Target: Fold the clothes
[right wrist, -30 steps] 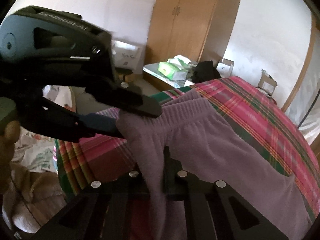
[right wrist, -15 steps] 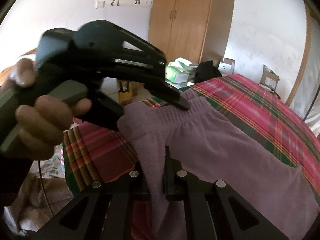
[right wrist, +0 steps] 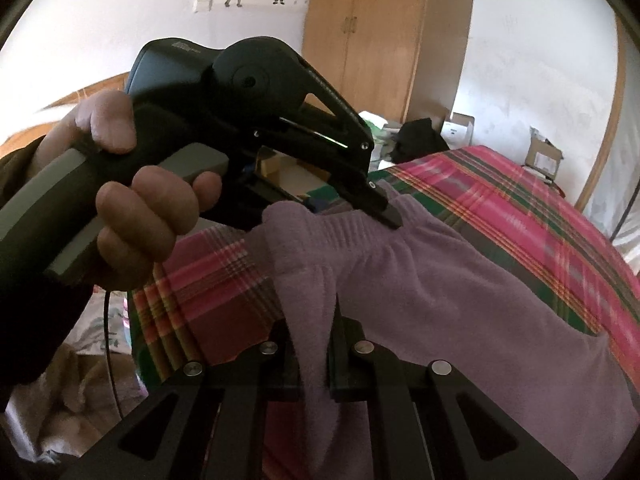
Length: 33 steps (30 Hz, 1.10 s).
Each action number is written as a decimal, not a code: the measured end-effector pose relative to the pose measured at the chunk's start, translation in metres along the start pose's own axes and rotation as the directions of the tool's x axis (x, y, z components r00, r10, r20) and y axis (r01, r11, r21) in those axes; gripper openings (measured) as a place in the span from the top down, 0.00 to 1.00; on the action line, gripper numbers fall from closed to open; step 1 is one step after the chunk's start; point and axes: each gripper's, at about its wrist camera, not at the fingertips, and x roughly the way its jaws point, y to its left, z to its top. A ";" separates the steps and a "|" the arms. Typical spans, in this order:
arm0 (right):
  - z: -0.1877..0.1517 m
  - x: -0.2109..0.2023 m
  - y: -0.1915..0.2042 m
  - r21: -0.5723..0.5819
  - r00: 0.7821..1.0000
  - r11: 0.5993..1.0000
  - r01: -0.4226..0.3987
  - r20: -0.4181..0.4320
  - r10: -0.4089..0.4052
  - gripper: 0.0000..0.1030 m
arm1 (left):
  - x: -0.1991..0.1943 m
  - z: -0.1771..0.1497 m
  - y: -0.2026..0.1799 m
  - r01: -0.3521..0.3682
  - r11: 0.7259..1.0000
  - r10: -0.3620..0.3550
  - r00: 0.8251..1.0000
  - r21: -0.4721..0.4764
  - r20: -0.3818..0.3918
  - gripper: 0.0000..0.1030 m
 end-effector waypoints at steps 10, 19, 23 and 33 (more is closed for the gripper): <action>0.004 0.004 0.002 0.016 1.000 1.000 -0.020 -0.015 0.020 0.93 | -0.001 0.000 0.009 0.009 1.000 -0.009 1.000 -0.025 -0.002 0.84; 0.004 -0.004 -0.003 0.050 0.999 0.998 -0.034 0.014 0.033 0.93 | -0.001 -0.006 -0.009 -0.039 0.999 0.039 0.999 0.023 0.020 0.84; 0.003 -0.014 -0.009 0.077 0.998 0.996 -0.048 0.036 0.045 0.93 | -0.006 -0.012 -0.025 -0.069 0.996 0.067 0.997 0.060 0.043 0.83; -0.001 -0.052 -0.026 0.132 0.992 0.989 -0.066 0.115 0.051 0.93 | -0.010 -0.027 -0.064 -0.063 0.991 0.056 0.996 0.121 0.064 0.83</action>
